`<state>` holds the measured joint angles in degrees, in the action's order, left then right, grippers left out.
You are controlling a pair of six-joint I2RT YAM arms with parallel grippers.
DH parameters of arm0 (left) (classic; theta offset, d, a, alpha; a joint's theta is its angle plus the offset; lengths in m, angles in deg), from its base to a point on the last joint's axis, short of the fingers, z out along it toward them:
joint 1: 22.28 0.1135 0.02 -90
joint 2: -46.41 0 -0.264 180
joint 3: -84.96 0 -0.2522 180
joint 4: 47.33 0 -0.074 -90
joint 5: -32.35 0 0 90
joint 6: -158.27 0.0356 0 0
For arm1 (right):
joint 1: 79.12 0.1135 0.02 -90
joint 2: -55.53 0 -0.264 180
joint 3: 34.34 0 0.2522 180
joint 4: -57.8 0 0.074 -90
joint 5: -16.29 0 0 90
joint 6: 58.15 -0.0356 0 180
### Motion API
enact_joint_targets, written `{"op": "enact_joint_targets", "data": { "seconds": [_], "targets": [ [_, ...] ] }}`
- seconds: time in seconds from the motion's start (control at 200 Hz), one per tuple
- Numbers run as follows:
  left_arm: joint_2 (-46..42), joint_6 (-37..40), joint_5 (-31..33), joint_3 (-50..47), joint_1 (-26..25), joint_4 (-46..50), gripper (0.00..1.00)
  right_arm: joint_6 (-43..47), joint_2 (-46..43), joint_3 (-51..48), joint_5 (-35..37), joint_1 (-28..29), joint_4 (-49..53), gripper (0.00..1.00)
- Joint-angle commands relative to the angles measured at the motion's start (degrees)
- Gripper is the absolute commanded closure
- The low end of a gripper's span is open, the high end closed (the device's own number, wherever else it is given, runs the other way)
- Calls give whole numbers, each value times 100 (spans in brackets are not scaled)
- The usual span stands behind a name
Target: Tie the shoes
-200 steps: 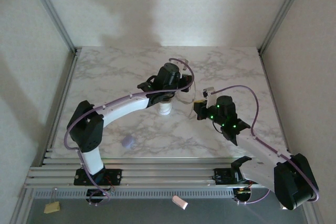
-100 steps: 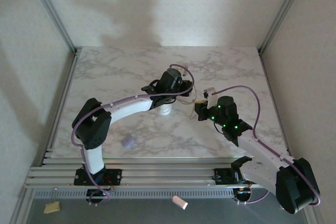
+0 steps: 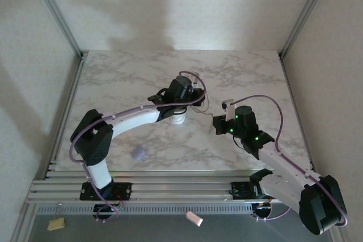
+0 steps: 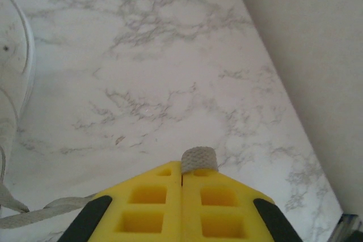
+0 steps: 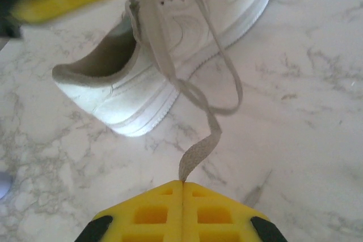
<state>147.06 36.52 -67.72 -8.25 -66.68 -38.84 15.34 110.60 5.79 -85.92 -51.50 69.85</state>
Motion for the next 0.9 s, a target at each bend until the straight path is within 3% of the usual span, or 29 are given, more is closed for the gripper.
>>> {"op": "enact_joint_targets", "data": {
  "seconds": [0.0, 0.245, 0.45, 0.646, 0.781, 0.891],
  "targets": [
    [-343, 4, 75, 31, 28, -61, 100, -398, -81, 1, -520, -21, 375, 100],
    [-450, -59, -173, -252, 27, -337, 100, -566, -497, -108, -955, -28, 544, 100],
    [-272, -229, -419, -431, -57, -787, 100, -557, -978, -60, -1737, -19, 675, 100],
    [-85, -315, -470, -298, -147, -984, 100, -483, -953, -42, -1999, -7, 817, 100],
    [-114, -256, -431, -254, -170, -916, 100, -493, -1060, -19, -1729, 13, 979, 100],
    [-439, -151, -254, -472, -165, -878, 100, -579, -1215, 18, -880, 14, 1376, 100]
  ]
}}
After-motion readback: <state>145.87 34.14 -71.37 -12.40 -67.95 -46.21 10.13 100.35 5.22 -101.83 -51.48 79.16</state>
